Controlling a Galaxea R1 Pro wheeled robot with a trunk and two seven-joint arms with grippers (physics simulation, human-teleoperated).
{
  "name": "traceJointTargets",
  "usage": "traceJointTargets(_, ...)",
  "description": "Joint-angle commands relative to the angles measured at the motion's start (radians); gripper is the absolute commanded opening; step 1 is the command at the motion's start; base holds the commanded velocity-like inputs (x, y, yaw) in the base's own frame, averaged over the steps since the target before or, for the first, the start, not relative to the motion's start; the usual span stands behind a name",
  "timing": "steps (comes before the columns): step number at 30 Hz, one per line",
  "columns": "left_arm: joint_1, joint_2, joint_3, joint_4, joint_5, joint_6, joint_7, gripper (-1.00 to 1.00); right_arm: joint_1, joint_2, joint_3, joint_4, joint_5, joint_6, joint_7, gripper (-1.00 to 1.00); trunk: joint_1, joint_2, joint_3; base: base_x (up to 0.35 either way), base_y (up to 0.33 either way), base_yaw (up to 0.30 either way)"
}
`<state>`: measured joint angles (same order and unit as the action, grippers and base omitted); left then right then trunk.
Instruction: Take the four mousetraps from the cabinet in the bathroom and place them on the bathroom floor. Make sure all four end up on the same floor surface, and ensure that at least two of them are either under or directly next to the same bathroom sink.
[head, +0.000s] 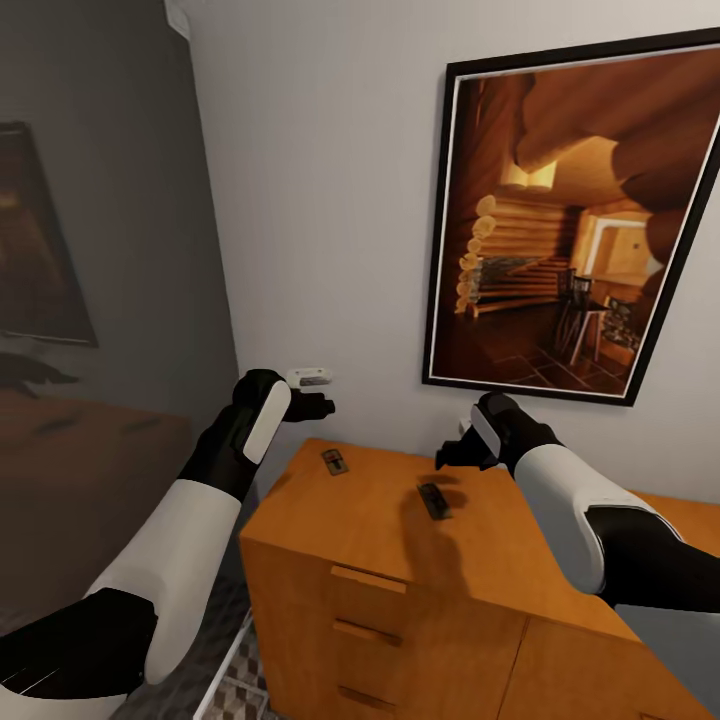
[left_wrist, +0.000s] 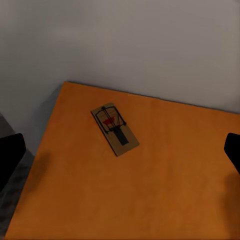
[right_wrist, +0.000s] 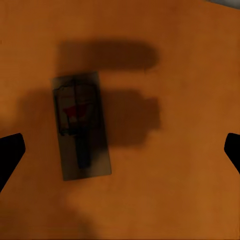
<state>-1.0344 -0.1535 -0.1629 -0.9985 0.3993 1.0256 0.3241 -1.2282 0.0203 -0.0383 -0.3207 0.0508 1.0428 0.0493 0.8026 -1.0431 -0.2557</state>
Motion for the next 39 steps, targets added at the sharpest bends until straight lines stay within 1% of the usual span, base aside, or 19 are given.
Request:
traceJointTargets(1, -0.001, 0.000, -0.001, 0.000, 0.010, 0.002, 0.010, 1.00, -0.001, 0.000, -0.004, -0.001, 0.006, 0.004, 0.005, 1.00, 0.000, -0.001, -0.001, 0.000, 0.000, 0.156)
traceJointTargets(10, -0.001, 0.000, -0.001, -0.001, 0.009, 0.002, 0.010, 1.00, -0.001, 0.000, -0.004, -0.001, 0.006, 0.004, 0.005, 1.00, 0.000, -0.001, -0.001, 0.000, 0.000, 0.086)
traceJointTargets(15, -0.001, -0.002, -0.002, 0.000, 0.008, 0.001, 0.013, 1.00, -0.001, -0.001, -0.004, -0.001, 0.006, 0.004, 0.006, 1.00, 0.000, -0.001, -0.001, 0.020, 0.000, 0.013)
traceJointTargets(25, -0.001, -0.003, -0.004, 0.010, 0.008, -0.001, 0.015, 1.00, -0.001, -0.002, -0.002, 0.000, 0.006, 0.004, 0.006, 1.00, 0.000, -0.001, -0.001, 0.126, -0.028, 0.003)
traceJointTargets(39, -0.001, -0.003, -0.004, 0.013, 0.009, -0.001, 0.015, 1.00, -0.001, 0.001, -0.006, 0.008, 0.003, 0.004, 0.005, 1.00, 0.000, -0.001, -0.001, 0.018, -0.006, 0.000)
